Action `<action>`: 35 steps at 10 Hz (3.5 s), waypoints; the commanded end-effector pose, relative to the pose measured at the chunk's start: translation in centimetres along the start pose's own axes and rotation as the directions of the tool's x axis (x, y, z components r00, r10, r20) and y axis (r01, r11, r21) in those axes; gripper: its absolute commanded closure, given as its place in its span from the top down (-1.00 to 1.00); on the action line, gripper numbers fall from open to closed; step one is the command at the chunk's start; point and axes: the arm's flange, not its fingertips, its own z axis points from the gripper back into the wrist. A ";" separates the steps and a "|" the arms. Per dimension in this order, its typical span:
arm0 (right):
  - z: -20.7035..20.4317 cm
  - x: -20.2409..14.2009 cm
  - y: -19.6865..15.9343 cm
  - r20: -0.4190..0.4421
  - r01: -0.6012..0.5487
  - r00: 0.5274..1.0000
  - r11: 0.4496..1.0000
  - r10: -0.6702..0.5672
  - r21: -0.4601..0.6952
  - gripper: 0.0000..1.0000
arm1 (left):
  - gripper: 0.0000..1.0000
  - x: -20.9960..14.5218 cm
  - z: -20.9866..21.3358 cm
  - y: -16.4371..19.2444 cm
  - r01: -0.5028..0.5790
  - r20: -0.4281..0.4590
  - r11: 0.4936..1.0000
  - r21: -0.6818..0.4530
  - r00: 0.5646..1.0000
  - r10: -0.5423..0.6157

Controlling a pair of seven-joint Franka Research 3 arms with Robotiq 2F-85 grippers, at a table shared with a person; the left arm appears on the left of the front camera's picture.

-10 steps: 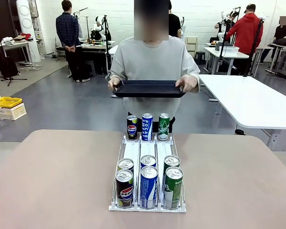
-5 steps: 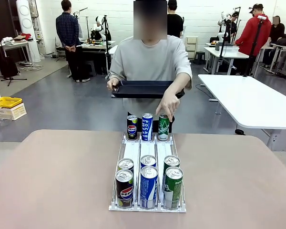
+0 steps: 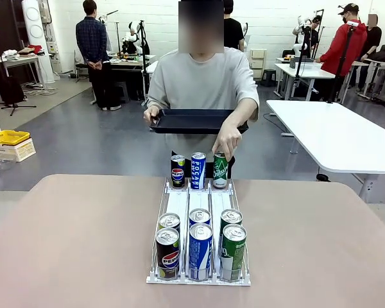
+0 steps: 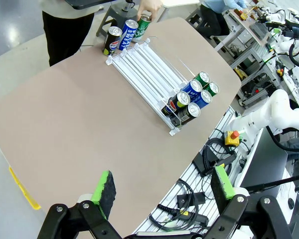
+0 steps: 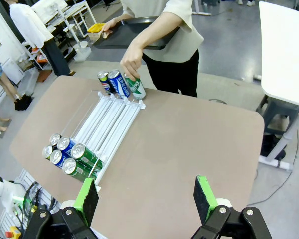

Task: Retrieve and hand over the desired beverage to the person.
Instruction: Pick up a can of the same type that the person held from the Automatic Can Dispenser.

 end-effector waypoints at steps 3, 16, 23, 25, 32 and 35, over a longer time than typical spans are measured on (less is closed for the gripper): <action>-0.1 -0.2 -0.3 0.011 -0.010 1.000 1.000 0.009 0.024 1.00 | 1.00 0.0 0.2 0.1 0.022 0.012 1.000 -0.013 1.000 -0.021; -0.1 -0.2 -0.3 0.011 -0.010 1.000 1.000 0.009 0.024 1.00 | 1.00 0.0 0.2 0.1 0.022 0.012 1.000 -0.013 1.000 -0.021; -0.1 -0.2 -0.3 0.011 -0.010 1.000 1.000 0.009 0.024 1.00 | 1.00 0.0 0.2 0.1 0.022 0.012 1.000 -0.013 1.000 -0.021; -0.1 -0.2 -0.3 0.011 -0.010 1.000 1.000 0.009 0.024 1.00 | 1.00 0.0 0.2 0.1 0.022 0.012 1.000 -0.013 1.000 -0.021; -3.1 0.5 3.9 -0.156 -0.049 0.987 0.999 0.046 -0.014 1.00 | 1.00 0.0 0.2 0.1 0.022 0.012 1.000 -0.013 1.000 -0.021; -12.8 1.8 14.7 -0.328 0.090 0.936 0.988 -0.127 -0.127 1.00 | 1.00 0.0 0.2 0.1 0.022 0.012 1.000 -0.013 1.000 -0.021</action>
